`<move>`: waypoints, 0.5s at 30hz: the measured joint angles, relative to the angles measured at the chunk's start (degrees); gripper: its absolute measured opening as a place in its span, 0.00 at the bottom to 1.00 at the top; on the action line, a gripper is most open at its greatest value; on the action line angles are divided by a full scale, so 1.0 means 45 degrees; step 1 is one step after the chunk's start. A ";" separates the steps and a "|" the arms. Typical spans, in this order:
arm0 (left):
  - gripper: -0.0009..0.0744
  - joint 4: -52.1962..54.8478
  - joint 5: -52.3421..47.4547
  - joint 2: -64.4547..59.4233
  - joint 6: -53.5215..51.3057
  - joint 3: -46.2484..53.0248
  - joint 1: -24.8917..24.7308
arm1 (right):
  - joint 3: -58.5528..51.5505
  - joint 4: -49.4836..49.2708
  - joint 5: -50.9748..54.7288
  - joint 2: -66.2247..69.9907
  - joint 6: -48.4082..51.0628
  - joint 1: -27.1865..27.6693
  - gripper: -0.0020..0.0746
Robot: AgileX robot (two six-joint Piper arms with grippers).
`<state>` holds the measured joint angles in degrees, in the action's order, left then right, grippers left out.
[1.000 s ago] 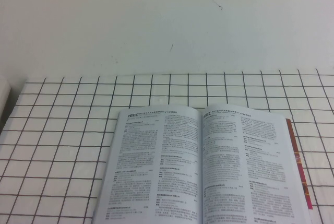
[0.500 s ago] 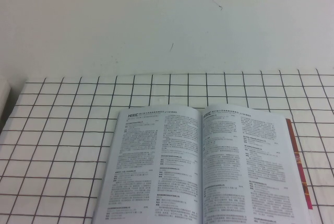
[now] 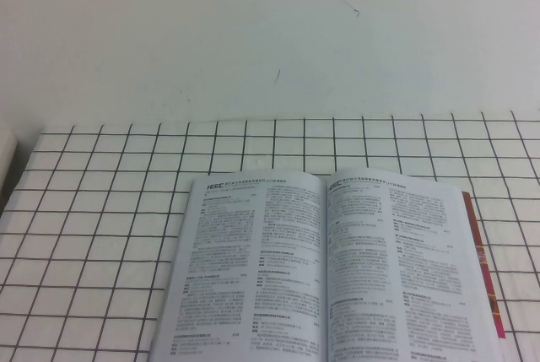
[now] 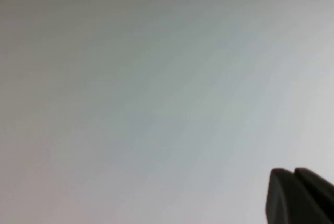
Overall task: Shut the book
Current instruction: 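Close the open booklet and leave it lying on the table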
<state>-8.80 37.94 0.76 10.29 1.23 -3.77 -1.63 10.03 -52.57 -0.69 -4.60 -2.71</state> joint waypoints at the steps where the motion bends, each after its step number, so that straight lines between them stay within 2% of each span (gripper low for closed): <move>1: 0.01 0.0050 0.0859 0.0000 0.0669 0.0000 0.0000 | 0.0000 -0.0010 -0.0575 0.0000 -0.0062 0.0000 0.02; 3: 0.01 0.0050 0.2413 0.0009 0.1899 0.0000 0.0000 | 0.0270 -0.0085 -0.1057 0.0000 -0.0145 0.0000 0.02; 5: 0.01 0.0077 0.3068 0.0030 0.2941 -0.0034 0.0000 | 0.1123 -0.0092 -0.1019 0.0000 -0.0211 0.0000 0.02; 8: 0.01 0.0077 0.2501 0.0030 0.4248 -0.0999 0.0000 | 0.2974 -0.0124 0.0111 0.0000 -0.0235 0.0000 0.02; 12: 0.01 0.0077 -0.0124 0.0030 0.4563 -0.3578 0.0000 | 0.5854 -0.0198 0.2827 0.0153 -0.0261 0.0000 0.02; 15: 0.01 0.0095 -0.2996 0.0004 0.3465 -0.5788 0.0000 | 0.7879 -0.0249 0.5152 0.0967 -0.0285 0.0000 0.02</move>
<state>-8.37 24.46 0.77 25.89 -24.81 -3.77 33.82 8.91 -29.39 3.66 -5.88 -2.71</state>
